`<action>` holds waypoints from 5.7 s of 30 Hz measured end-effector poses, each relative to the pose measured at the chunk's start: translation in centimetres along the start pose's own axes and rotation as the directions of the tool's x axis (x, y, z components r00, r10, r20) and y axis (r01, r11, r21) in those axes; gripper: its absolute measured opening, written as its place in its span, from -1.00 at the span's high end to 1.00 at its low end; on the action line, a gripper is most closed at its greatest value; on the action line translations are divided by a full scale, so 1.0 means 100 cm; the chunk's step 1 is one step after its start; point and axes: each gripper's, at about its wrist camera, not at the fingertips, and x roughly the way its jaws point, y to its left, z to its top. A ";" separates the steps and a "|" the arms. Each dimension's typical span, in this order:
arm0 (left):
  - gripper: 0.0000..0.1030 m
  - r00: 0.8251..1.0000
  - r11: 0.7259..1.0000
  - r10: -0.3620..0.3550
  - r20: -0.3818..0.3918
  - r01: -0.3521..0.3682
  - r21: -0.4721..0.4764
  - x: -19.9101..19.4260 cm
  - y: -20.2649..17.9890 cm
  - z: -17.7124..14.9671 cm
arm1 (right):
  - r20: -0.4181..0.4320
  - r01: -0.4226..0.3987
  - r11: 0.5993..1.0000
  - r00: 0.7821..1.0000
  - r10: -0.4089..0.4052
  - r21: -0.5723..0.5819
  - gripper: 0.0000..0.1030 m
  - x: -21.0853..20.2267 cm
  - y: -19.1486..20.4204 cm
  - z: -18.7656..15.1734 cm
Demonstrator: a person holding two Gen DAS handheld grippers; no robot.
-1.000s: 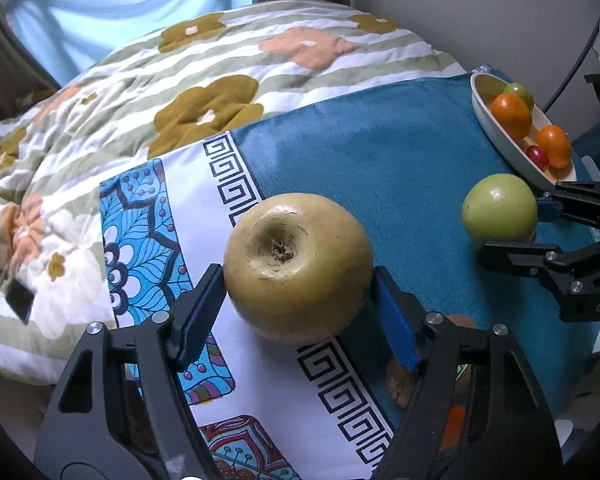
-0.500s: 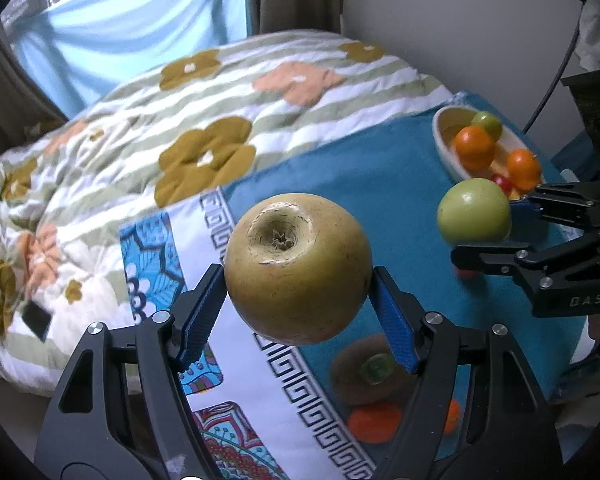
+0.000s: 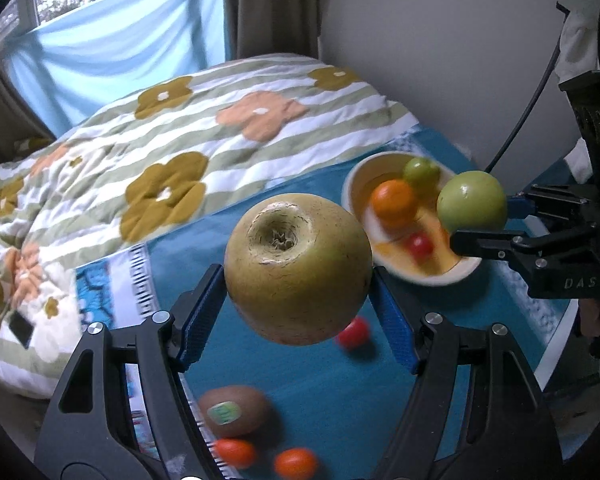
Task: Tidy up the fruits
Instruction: 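Lift and carry the yellow apple in left gripper and green apple in right gripper to the bowl, then open left gripper to drop the yellow apple into the bowl, then lower the green apple into the bowl and open right gripper, then withdraw both grippers from the bowl toward the kiwi and red tomato, then close left gripper on the kiwi while right gripper closes on the red tomato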
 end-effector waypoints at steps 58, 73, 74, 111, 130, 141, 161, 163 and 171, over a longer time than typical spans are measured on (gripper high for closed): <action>-1.00 0.989 0.989 0.091 -0.119 -0.104 -0.106 0.061 -0.064 -0.002 | -0.105 -0.060 0.997 0.992 0.066 0.057 -0.81 0.051 -0.146 0.009; -1.00 0.984 0.975 0.151 -0.098 -0.165 -0.146 0.023 -0.056 -0.011 | -0.053 -0.020 0.999 0.998 0.018 -0.033 -0.99 0.021 -0.130 0.009; -1.00 0.984 0.974 0.153 -0.095 -0.166 -0.152 0.018 -0.054 -0.012 | -0.052 -0.014 0.999 0.999 0.011 -0.041 -0.99 0.017 -0.127 0.010; -1.00 0.985 0.986 0.059 -0.164 -0.082 -0.143 -0.046 0.091 -0.138 | -0.072 0.023 0.998 0.997 -0.028 -0.063 -0.99 0.015 0.073 -0.062; -0.75 0.974 0.992 0.027 -0.224 -0.055 -0.118 0.040 0.075 -0.127 | -0.117 0.061 0.997 0.991 -0.068 -0.056 -0.76 0.085 0.072 -0.071; -0.36 0.972 0.995 0.025 -0.233 -0.047 -0.091 0.052 0.068 -0.125 | -0.123 0.050 0.997 0.991 -0.057 -0.062 -0.43 0.105 0.070 -0.071; -0.31 0.977 0.993 0.038 -0.211 -0.060 -0.101 0.052 0.077 -0.120 | -0.057 0.052 0.995 0.997 -0.056 -0.080 0.36 0.114 0.074 -0.061; -0.30 0.978 0.993 0.039 -0.207 -0.061 -0.103 0.051 0.079 -0.120 | -0.057 0.051 0.995 0.997 -0.055 -0.083 0.39 0.114 0.074 -0.060; -0.30 0.982 0.993 0.049 -0.185 -0.068 -0.098 0.039 0.080 -0.112 | -0.026 0.043 0.996 0.999 -0.045 -0.074 0.39 0.101 0.077 -0.053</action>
